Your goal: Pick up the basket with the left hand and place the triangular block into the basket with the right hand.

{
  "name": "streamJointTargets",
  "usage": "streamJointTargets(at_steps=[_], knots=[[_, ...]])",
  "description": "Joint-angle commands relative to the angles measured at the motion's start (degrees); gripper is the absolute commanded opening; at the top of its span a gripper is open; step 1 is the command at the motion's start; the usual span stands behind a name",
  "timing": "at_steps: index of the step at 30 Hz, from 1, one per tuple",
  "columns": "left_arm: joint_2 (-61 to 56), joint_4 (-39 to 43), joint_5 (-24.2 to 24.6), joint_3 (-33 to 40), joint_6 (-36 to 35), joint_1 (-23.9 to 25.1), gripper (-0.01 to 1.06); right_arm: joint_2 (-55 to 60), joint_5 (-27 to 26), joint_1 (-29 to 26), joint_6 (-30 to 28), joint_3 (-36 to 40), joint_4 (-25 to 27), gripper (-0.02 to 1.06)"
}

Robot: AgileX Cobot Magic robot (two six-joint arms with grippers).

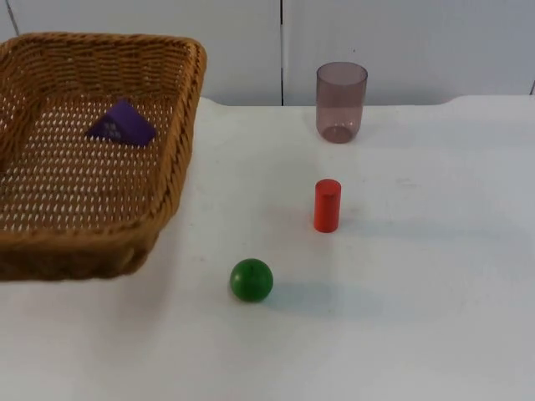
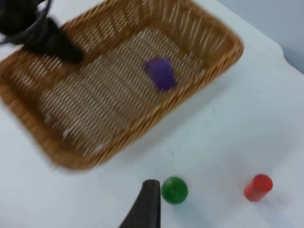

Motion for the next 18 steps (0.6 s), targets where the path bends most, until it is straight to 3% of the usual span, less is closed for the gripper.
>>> streamJointTargets(at_steps=[1,14,18], knots=[[3.0,-2.6,-1.3,-3.0,0.3,0.1,0.00,-1.8,-0.1,0.1,0.1,1.2,0.4,0.82],[30.9,-10.4,-4.1,-24.4,9.6,-3.3,0.00,-10.0,-4.1,0.1,0.1,5.9,1.6,0.82],[38.6,-14.3,-7.9,-29.5,12.8,-4.2,0.00,-11.1,-3.7,0.1,0.1,5.9,1.6,0.82]])
